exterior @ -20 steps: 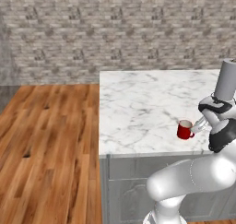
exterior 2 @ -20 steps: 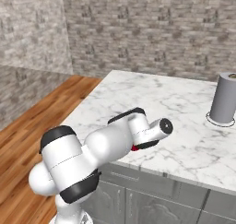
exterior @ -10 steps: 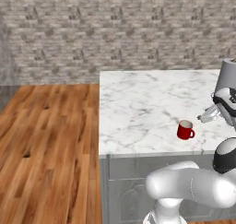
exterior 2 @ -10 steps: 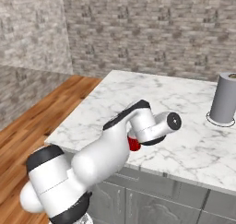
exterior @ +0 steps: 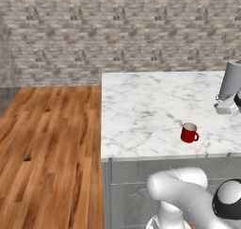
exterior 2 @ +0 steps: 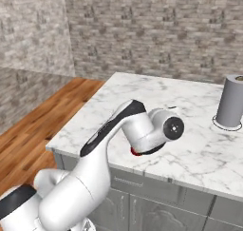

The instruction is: Clear the mugs and bowl far away from the sink.

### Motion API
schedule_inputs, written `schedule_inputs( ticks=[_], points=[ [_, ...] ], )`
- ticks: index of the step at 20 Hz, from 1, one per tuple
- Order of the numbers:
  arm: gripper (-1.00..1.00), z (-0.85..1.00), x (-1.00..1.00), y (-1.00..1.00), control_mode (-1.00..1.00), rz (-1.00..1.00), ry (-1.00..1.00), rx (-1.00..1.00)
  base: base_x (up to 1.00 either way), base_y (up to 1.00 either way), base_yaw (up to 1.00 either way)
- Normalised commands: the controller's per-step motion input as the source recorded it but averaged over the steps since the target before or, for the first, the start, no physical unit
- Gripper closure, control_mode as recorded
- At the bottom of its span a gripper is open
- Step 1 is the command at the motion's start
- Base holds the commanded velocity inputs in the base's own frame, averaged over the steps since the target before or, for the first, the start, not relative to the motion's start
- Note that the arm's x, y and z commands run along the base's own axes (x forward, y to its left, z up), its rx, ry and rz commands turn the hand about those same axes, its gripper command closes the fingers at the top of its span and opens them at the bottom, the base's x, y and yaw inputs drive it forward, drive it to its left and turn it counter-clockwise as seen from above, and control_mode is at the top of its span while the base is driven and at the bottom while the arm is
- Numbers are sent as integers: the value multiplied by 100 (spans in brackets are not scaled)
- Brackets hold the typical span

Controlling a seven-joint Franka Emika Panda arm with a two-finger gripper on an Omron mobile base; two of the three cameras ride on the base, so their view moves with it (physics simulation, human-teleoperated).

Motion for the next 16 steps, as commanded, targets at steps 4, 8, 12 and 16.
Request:
schedule_inputs(
  ticks=[4, 8, 12, 16],
  points=[
    [-100, 100, -65, 18, -100, -20, -17, 0, 0, 0, 0],
    [-100, 100, -96, 18, -100, -21, -4, 0, 0, 0, 0],
    [-100, 99, -100, 39, -100, -23, 0, 0, 0, 0, 0],
    [-100, 43, -100, 70, -100, -16, 0, 0, 0, 0, 0]
  ],
)
